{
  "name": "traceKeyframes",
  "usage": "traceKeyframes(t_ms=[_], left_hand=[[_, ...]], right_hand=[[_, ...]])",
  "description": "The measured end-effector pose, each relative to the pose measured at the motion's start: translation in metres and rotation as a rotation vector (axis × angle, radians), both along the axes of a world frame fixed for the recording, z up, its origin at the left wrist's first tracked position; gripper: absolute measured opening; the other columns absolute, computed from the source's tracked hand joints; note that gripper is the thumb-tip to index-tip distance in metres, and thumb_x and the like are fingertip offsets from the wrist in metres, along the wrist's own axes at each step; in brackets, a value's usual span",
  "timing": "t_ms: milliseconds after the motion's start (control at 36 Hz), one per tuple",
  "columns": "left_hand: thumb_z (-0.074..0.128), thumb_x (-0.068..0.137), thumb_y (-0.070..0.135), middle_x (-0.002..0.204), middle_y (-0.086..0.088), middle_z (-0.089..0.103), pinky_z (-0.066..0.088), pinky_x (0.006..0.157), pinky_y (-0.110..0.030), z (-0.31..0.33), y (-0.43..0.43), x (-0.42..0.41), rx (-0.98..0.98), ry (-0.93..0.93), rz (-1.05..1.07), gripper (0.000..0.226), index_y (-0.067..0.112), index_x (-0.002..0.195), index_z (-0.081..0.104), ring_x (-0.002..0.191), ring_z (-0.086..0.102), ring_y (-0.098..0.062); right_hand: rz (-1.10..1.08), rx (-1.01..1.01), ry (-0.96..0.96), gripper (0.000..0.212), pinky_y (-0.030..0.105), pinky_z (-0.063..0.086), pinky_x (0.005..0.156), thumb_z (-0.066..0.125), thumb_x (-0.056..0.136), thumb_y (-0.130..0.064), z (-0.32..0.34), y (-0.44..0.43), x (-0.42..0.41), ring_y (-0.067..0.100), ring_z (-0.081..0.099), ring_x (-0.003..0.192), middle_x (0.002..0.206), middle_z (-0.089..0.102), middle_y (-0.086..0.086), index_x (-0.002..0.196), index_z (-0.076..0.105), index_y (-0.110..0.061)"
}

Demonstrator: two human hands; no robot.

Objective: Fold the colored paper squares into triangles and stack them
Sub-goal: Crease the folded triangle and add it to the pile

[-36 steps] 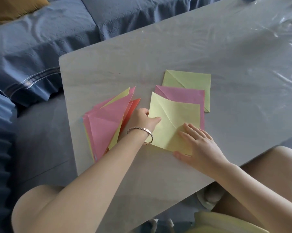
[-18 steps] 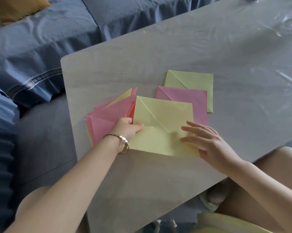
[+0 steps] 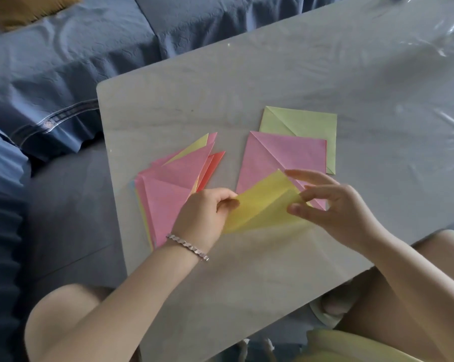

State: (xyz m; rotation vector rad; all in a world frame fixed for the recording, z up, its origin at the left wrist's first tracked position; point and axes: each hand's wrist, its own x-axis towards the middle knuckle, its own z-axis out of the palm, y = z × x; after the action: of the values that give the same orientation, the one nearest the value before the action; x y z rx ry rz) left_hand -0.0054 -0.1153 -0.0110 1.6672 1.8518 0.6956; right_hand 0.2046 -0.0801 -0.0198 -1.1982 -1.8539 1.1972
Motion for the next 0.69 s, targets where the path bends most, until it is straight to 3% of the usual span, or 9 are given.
traceKeyframes(t_ms=[83, 167, 194, 250, 333, 417, 500, 694], left_hand=[[0.058, 0.089, 0.011, 0.066, 0.016, 0.062, 0.041, 0.061, -0.012, 0.002, -0.003, -0.001, -0.021, -0.062, -0.079, 0.015, 0.013, 0.087, 0.073, 0.061, 0.054, 0.003], [0.058, 0.089, 0.016, 0.066, 0.006, 0.065, 0.044, 0.063, -0.022, 0.003, -0.006, -0.002, -0.08, -0.088, -0.102, 0.014, 0.015, 0.083, 0.071, 0.061, 0.054, -0.011], [0.058, 0.089, 0.018, 0.07, -0.001, 0.068, 0.046, 0.066, -0.027, 0.004, -0.007, -0.002, -0.086, -0.101, -0.09, 0.014, 0.016, 0.083, 0.071, 0.066, 0.057, -0.019], [0.058, 0.089, 0.019, 0.078, -0.001, 0.07, 0.047, 0.071, -0.027, 0.006, -0.01, 0.0, -0.058, -0.137, -0.047, 0.014, 0.019, 0.086, 0.071, 0.073, 0.061, -0.016], [0.056, 0.088, 0.032, 0.088, 0.009, 0.069, 0.047, 0.074, -0.014, 0.015, -0.015, 0.008, 0.049, -0.201, 0.005, 0.021, 0.021, 0.101, 0.068, 0.082, 0.062, -0.001], [0.059, 0.079, 0.044, 0.089, 0.017, 0.065, 0.045, 0.079, -0.008, 0.021, -0.019, 0.019, 0.165, -0.243, 0.011, 0.036, 0.022, 0.107, 0.066, 0.087, 0.061, 0.004], [0.068, 0.076, 0.031, 0.084, 0.03, 0.058, 0.042, 0.077, -0.002, 0.02, -0.02, 0.028, 0.324, -0.194, 0.039, 0.029, 0.019, 0.102, 0.069, 0.083, 0.058, 0.013], [0.07, 0.073, 0.02, 0.084, 0.014, 0.068, 0.05, 0.074, -0.013, 0.015, -0.025, 0.036, 0.46, -0.257, 0.148, 0.023, 0.021, 0.096, 0.071, 0.076, 0.065, 0.0]], right_hand=[[-0.056, -0.085, 0.014, 0.013, 0.001, 0.036, 0.085, 0.067, 0.06, -0.044, 0.002, 0.002, -0.003, -0.016, 0.055, 0.097, 0.102, 0.061, -0.034, 0.055, 0.068, -0.032], [-0.118, -0.133, 0.087, 0.015, 0.0, 0.037, 0.065, 0.072, 0.07, -0.024, 0.001, -0.002, -0.005, -0.013, 0.057, 0.063, 0.061, 0.063, -0.028, 0.058, 0.066, -0.03], [-0.144, -0.128, 0.089, 0.017, 0.0, 0.036, 0.06, 0.073, 0.072, -0.019, 0.001, -0.003, -0.006, -0.011, 0.055, 0.055, 0.052, 0.059, -0.025, 0.059, 0.065, -0.026], [-0.191, -0.109, 0.081, 0.02, 0.002, 0.034, 0.053, 0.074, 0.073, -0.015, 0.002, -0.007, -0.008, -0.008, 0.05, 0.047, 0.045, 0.055, -0.022, 0.058, 0.064, -0.023], [-0.229, -0.127, 0.075, 0.02, 0.006, 0.032, 0.046, 0.075, 0.073, -0.016, 0.004, -0.011, -0.015, -0.003, 0.047, 0.041, 0.04, 0.051, -0.018, 0.057, 0.063, -0.021], [-0.234, -0.173, 0.129, 0.012, 0.005, 0.037, 0.052, 0.076, 0.067, -0.027, 0.008, -0.015, -0.022, -0.005, 0.052, 0.048, 0.049, 0.061, -0.017, 0.06, 0.068, -0.021], [-0.22, -0.181, 0.173, 0.021, 0.01, 0.043, 0.06, 0.07, 0.056, -0.039, 0.012, -0.019, -0.027, -0.001, 0.057, 0.057, 0.06, 0.068, -0.011, 0.064, 0.071, -0.02], [-0.203, -0.112, 0.176, 0.027, 0.008, 0.039, 0.059, 0.07, 0.056, -0.041, 0.015, -0.023, -0.031, -0.002, 0.051, 0.056, 0.061, 0.064, -0.009, 0.064, 0.07, -0.015]])
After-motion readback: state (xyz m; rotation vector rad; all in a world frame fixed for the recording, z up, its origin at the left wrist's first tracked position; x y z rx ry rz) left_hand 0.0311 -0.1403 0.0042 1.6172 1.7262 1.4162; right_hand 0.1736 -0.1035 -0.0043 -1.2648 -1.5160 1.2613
